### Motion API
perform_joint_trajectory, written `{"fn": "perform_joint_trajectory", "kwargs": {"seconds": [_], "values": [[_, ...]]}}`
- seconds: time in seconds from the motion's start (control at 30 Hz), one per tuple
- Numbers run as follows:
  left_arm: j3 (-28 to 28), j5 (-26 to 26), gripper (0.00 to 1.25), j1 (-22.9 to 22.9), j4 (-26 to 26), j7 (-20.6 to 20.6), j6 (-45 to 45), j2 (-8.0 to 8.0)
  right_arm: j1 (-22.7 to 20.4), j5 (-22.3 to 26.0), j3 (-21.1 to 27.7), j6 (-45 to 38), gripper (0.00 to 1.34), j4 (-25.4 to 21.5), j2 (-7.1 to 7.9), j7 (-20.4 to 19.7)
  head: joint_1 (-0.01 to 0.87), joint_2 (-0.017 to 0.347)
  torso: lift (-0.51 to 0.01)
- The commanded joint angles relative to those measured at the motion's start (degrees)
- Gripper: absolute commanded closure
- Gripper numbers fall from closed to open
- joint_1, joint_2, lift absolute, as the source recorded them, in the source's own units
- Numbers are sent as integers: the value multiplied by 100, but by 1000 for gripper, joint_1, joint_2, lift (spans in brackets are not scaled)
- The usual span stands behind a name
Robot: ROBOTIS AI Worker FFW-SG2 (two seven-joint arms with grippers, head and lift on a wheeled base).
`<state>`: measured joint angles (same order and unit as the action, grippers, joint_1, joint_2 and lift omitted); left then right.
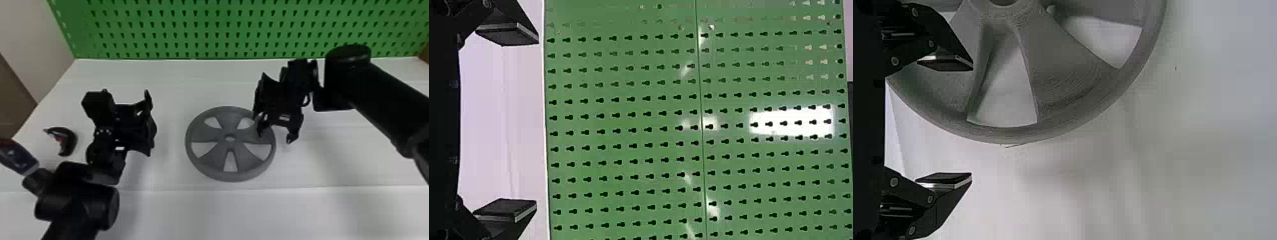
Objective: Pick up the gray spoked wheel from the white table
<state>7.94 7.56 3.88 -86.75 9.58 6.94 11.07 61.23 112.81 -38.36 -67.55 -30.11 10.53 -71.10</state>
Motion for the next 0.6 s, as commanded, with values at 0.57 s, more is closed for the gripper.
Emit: {"fn": "perform_joint_trajectory", "kwargs": {"seconds": [0.57], "values": [[-38,18,127,-45,-18,0,9,26,-568,-707,1700,233,473,-355,-245,-800,806,44,-98]]}}
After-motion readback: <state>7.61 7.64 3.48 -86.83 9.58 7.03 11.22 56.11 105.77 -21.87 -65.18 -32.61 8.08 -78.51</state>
